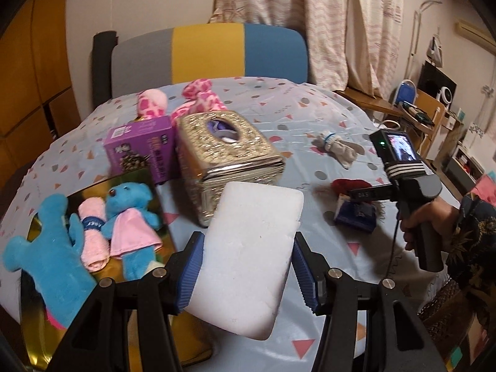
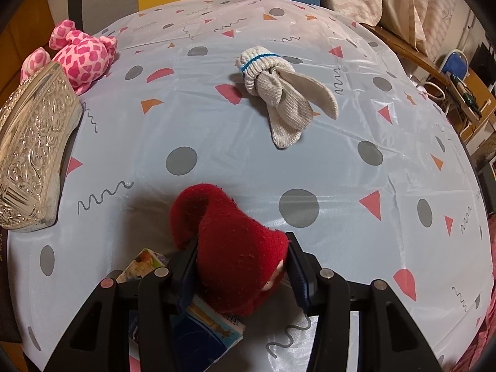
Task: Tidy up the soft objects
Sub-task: 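Lift the red hat and tissue pack with the right tool while the left tool holds the sponge, then carry the white sponge over the gold tray with the left tool while the right tool holds the hat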
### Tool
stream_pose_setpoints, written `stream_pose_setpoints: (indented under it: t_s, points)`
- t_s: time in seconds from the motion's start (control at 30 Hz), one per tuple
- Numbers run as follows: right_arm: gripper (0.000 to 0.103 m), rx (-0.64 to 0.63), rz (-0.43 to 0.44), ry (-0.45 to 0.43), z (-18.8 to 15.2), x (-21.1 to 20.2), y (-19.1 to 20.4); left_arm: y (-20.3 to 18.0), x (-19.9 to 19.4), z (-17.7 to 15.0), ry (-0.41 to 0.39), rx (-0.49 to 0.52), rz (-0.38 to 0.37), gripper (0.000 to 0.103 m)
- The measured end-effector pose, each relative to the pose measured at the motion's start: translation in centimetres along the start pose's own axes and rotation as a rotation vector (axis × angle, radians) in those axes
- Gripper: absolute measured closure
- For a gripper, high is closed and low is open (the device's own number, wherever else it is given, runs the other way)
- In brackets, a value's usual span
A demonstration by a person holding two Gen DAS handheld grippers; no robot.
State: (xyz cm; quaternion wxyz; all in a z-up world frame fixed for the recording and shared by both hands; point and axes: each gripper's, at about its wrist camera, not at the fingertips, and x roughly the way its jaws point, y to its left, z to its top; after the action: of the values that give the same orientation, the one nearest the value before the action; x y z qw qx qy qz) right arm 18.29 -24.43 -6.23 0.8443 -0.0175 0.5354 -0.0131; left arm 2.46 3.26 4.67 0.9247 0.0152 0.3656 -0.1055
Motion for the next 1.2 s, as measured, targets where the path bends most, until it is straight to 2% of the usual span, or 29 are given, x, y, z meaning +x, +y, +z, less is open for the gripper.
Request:
stream_pose_setpoints:
  t_s: [0.3,0.5,0.63,0.8,0.93,1.07,1.13,1.2]
  points:
    - [0.054,-0.034,-0.02,-0.008,0.0,0.1,0.3,5.1,-1.8,-0.8,-0.002,-0.086,0.058,0.047]
    - [0.054,-0.065,-0.04,-0.017,0.0,-0.1,0.8,12.7,-5.2,-2.2,-0.008,-0.264,0.121,0.047]
    - [0.054,-0.082,-0.052,-0.02,0.0,-0.1,1.0,18.6,-7.6,-4.8,0.005,-0.419,0.182,0.047]
    - [0.054,-0.093,-0.062,-0.023,0.0,-0.2,1.3,22.9,-8.0,-8.1,0.05,-0.56,0.236,0.046]
    - [0.054,-0.101,-0.07,-0.026,0.0,-0.3,1.4,23.8,-6.6,-9.3,0.089,-0.6,0.259,0.043]
    - [0.054,-0.1,-0.07,-0.025,0.0,-0.3,1.4,23.5,-5.3,-10.1,0.122,-0.581,0.3,0.034]
    - [0.054,-0.1,-0.072,-0.026,0.0,-0.3,1.4,23.4,-5.0,-10.3,0.126,-0.571,0.297,0.03]
    - [0.054,-0.098,-0.072,-0.026,-0.1,-0.3,1.4,23.3,-4.8,-10.5,0.123,-0.557,0.317,0.03]
